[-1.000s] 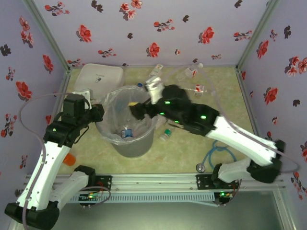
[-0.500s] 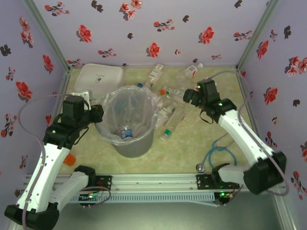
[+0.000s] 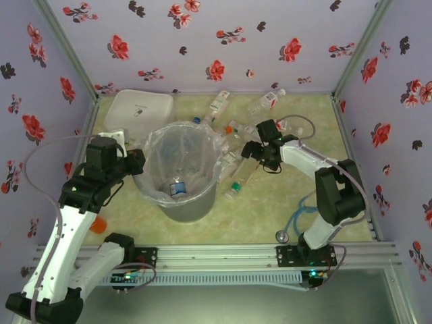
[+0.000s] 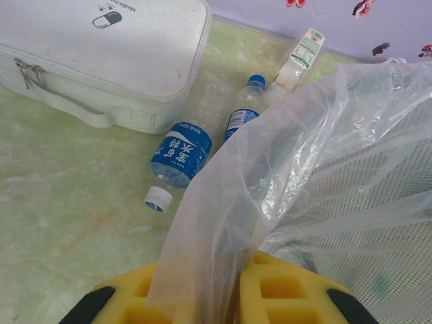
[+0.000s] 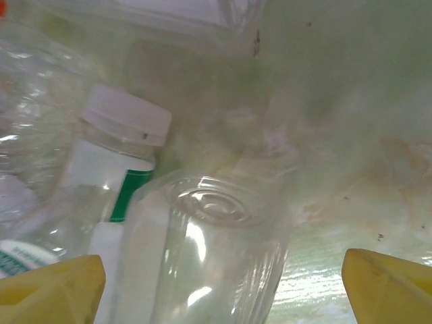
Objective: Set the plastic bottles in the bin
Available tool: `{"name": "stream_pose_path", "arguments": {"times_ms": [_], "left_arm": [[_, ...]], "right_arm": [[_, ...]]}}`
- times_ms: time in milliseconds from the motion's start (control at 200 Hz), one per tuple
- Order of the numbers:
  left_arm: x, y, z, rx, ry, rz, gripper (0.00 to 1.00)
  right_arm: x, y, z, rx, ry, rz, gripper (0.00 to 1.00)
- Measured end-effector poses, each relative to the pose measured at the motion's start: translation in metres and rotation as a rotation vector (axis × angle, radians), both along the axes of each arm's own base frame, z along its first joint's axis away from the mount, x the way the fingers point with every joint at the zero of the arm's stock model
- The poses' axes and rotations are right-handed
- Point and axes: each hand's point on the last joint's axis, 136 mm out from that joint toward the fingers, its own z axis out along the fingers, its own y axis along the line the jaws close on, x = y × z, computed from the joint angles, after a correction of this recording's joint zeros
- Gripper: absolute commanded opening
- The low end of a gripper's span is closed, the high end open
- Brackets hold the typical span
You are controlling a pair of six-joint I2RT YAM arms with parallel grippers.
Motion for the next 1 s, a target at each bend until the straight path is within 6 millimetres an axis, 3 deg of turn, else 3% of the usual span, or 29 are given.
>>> {"name": "stream_pose_path", "arguments": {"times_ms": [230,560,700,850,1000], "left_arm": [[0.000,0.000,0.000,0.000,0.000,0.000,0.07],[-0.002,0.000,0.000,-0.003,-0.007,0.000,0.08],[-0.002,0.000,0.000,-0.003,-0.007,0.000,0.07],[-0.001,0.000,0.000,-0.005,-0.009,-0.003,0.07],[-0.002,-0.001,0.001,-0.007,-0.009,-0.006,0.05]], "right_arm": [[-0.001,0.007,-0.029,0.031,0.054,-0.014,0.85],[0.001,0.005,-0.018,0.047,0.024,-0.026,0.59],[0.001,0.000,0.003,0.054,-0.019,-0.028,0.50],[-0.001,-0.014,0.045,0.064,-0.102,-0.036,0.41],[-0.008,-0.035,0.093,0.074,-0.208,-0.045,0.20]]}}
